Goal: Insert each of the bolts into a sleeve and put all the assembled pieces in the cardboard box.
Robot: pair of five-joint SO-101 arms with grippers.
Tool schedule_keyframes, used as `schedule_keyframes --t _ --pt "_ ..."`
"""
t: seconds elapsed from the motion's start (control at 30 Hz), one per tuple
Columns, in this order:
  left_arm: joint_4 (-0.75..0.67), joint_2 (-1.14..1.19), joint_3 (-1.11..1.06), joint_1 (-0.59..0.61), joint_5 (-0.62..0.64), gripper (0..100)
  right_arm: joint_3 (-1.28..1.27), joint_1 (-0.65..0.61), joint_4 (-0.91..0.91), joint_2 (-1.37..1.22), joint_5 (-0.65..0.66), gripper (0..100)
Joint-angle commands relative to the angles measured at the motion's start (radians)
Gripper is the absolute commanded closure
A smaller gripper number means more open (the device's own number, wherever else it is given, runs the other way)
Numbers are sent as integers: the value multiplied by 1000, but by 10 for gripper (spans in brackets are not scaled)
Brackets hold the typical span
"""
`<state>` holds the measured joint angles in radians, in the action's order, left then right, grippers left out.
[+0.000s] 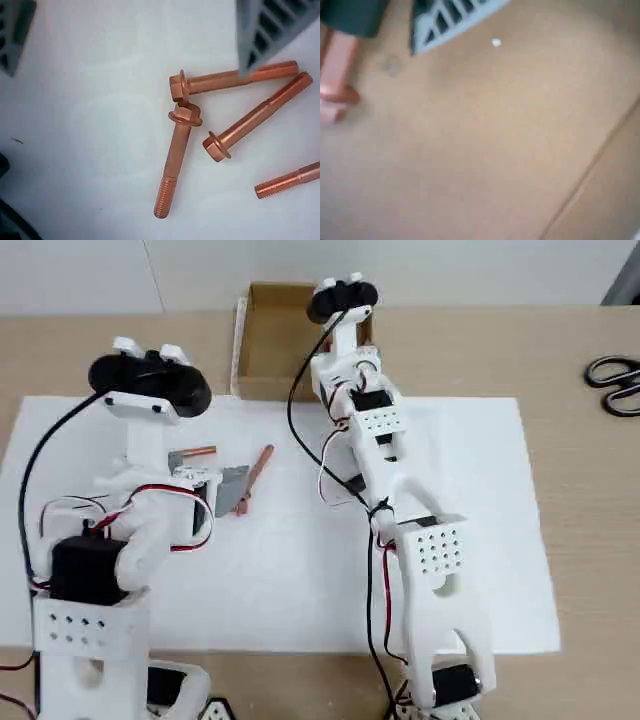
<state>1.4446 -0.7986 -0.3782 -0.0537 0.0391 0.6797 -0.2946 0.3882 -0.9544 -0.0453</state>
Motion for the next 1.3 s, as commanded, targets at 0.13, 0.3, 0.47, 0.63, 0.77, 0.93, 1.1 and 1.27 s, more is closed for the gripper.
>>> schedule_keyframes --t 0.13,0.3,0.47,0.63,0.77,0.93,1.1,1.27 --pt "-3 -12 44 3 -5 730 61 4 110 176 9 723" --pt "-2 -12 44 3 -5 731 61 18 357 455 5 723" --pt "3 -12 44 5 -2 731 61 82 670 720 2 723" --pt "3 -12 44 5 -2 731 55 170 1099 898 8 723" --pt "0 -12 44 5 0 731 48 237 1283 923 11 724" --pt "-2 -12 44 5 0 731 -126 277 1264 857 11 724" --pt "2 -12 44 5 0 731 -203 252 1264 722 140 724" --pt "2 -12 44 5 0 731 -203 225 1262 611 275 725"
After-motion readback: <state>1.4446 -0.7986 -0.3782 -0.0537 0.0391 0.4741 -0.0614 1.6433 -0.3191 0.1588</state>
